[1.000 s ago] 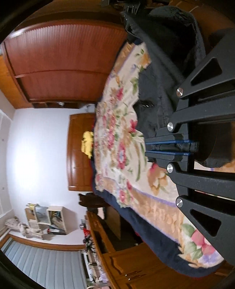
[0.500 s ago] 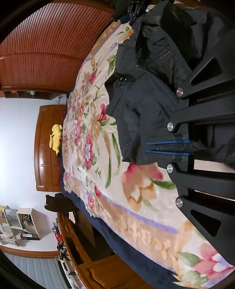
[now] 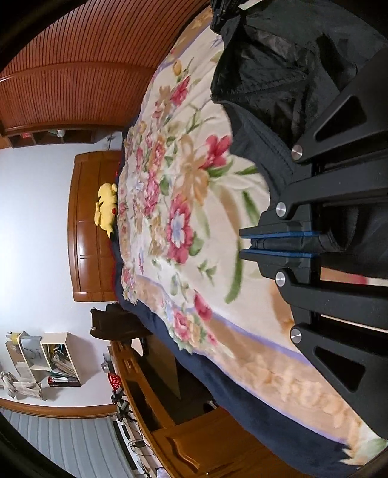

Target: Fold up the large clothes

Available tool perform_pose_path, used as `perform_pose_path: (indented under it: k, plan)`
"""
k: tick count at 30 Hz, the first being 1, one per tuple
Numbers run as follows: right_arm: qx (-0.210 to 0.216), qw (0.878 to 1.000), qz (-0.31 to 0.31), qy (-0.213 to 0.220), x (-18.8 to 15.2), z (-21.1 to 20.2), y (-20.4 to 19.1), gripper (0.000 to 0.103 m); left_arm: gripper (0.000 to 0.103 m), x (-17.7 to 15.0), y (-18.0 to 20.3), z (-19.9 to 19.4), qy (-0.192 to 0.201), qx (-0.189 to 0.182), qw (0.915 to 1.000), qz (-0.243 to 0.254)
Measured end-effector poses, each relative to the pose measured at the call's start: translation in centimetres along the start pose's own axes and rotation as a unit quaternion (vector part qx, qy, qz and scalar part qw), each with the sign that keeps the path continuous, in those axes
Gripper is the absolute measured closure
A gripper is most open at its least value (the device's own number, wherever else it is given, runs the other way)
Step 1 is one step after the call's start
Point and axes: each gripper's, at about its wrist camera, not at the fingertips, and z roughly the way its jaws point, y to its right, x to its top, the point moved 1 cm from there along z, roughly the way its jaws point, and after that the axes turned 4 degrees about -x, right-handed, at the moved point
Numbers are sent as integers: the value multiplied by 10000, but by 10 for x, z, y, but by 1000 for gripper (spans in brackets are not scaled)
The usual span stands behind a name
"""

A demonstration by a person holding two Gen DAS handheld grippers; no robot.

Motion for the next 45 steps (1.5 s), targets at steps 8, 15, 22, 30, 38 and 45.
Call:
perform_pose_path:
  k: [8,15,22,30,38,45]
  plan:
    - [-184,9997,62,-153,11,34,-12,98,93,6,14,13,11,96,9998,151]
    - [-270,9996,32,-61,10,14,-15,92,58,-3,25,-21,141,-83,9996,242]
    - [-175,9991,159,348,11,-26,-18,39,19,-23,46,-68,242,-520,9981,204]
    - [777,9945,-166,678,-3,-68,-61,39,19,-58,52,-93,155,-676,9976,-52]
    - [1329,9865,-870,406,-16,-75,-120,39,19,-71,51,-92,41,-862,9963,-34]
    - [1587,9789,-1290,3,-10,-51,-143,39,19,-81,46,-86,-83,-847,9963,64]
